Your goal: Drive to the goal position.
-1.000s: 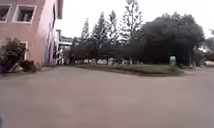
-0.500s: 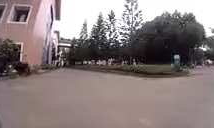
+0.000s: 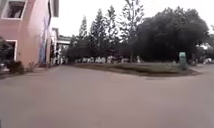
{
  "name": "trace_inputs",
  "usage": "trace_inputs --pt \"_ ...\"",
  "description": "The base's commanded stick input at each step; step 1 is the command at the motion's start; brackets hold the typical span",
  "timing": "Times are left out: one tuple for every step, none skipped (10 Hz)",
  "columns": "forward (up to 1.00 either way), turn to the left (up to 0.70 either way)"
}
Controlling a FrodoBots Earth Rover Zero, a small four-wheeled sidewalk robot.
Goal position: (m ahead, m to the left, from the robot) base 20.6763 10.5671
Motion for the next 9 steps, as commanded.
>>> trace_inputs --pt "1.0 0.27" --pt "1.0 0.15" --pt "1.0 0.0" --pt "1.0 0.0" --pt "1.0 0.0" --pt "1.0 0.0" --pt "1.0 0.0" --pt "1.0 0.0" --pt "1.0 0.0"
